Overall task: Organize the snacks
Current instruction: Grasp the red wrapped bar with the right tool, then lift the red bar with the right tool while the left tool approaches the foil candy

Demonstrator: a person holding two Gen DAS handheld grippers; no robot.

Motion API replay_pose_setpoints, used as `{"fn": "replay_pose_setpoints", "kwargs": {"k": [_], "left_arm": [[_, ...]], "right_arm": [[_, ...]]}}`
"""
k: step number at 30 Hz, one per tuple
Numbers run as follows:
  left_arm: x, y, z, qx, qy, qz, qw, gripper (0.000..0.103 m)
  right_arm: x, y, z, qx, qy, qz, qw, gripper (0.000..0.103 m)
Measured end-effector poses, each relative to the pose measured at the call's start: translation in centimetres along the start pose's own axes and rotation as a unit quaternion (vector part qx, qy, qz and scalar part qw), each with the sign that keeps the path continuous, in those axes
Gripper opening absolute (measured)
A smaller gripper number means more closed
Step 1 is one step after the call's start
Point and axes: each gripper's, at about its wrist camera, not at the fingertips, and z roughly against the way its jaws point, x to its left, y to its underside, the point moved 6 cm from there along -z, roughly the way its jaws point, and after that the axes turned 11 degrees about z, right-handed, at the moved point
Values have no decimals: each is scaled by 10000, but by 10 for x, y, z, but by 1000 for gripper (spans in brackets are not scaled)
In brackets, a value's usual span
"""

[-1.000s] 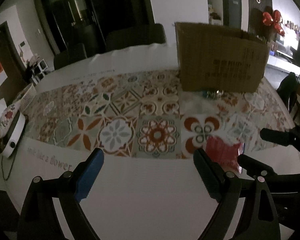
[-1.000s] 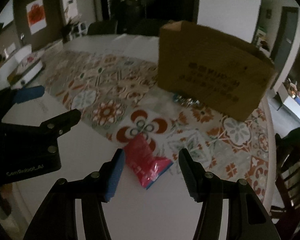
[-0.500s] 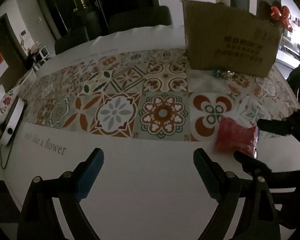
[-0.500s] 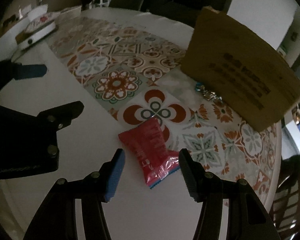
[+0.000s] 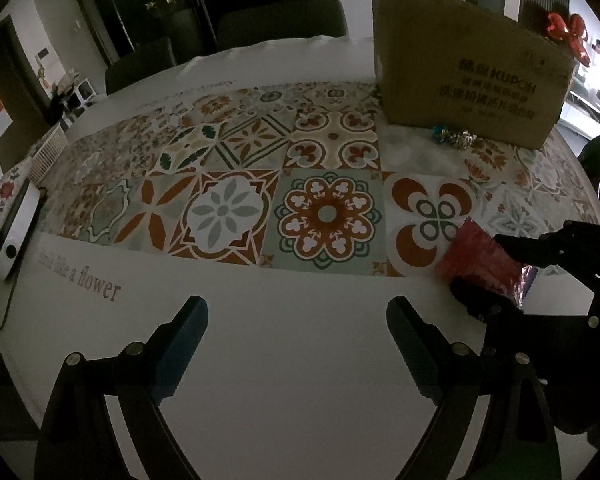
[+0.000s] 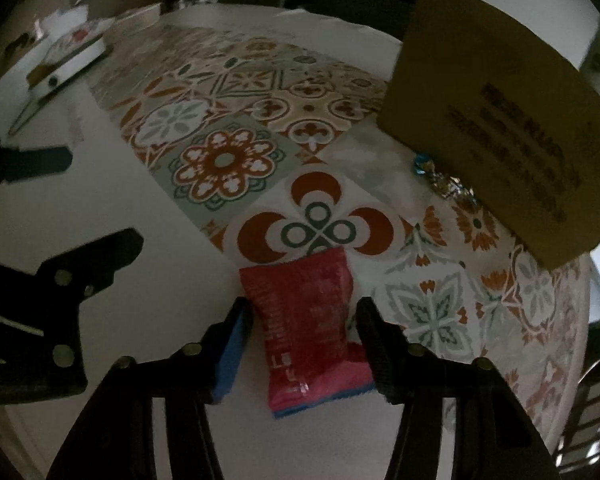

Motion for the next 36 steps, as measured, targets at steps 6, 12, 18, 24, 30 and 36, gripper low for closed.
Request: {"fn": "replay_pose_setpoints", "kwargs": {"k": [6,12,18,24,30,36], "left_arm": [[-6,-5,0,-54,87,-65,9999,91],[-23,-16,2,-196,344,-192,9990,91],[-52,-34,1,-369,712,-369,9961,91],[-84,-54,-4,-562,1120,-532,9907,88],[-114,-71,-15,-611,1437,-625,9858,82],[-133,-82,-29,-569,1596,-652,9834,74]], "right_arm": [[-16,3,8,-218,130,-655,9975,39],[-37,4,29,-557,383,-1189,9906,38],[-63,9,46,-786,752,-1597,9812,38],[-95,20,53,-852,977,-2026,9706,38],[-121,27,56,-911,1214,-2319,9608,38],[-141,30,55,-963,1369,-2511,9534,38]]}}
